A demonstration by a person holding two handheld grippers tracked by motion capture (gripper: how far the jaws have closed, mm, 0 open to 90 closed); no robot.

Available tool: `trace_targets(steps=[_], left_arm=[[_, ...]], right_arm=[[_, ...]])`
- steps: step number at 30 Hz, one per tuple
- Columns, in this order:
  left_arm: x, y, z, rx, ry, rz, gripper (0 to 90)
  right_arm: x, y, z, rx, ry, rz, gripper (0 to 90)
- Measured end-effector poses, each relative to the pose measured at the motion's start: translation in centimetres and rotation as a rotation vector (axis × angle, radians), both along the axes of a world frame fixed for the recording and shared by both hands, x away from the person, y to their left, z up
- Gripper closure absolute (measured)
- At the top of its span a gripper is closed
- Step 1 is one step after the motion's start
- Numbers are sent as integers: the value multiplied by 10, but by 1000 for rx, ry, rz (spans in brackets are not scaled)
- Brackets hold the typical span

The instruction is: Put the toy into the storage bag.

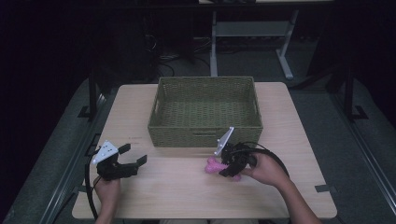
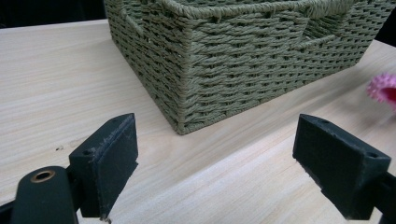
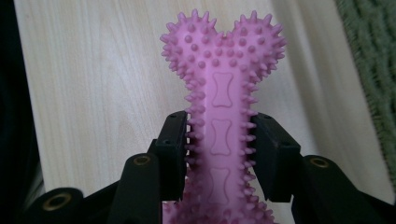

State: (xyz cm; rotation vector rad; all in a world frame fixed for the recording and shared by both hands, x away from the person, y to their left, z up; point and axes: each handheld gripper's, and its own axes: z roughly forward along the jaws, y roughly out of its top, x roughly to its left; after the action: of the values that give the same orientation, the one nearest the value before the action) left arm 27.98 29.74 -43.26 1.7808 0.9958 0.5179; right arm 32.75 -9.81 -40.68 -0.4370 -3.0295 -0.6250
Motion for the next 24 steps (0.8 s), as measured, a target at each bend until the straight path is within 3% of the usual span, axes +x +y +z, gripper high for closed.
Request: trace_targets(steps=[13,17,24], left_arm=[[0,0,0,1,-3,-1,136],[0,1,0,1,-1,1,136],[0,0,0,-1,-3,-1,136]], right_arm=[[20,-2,44,69,-6,30,579],[27,-4,51,95,7,36,578],[38,-7,60,98,13,32,578]])
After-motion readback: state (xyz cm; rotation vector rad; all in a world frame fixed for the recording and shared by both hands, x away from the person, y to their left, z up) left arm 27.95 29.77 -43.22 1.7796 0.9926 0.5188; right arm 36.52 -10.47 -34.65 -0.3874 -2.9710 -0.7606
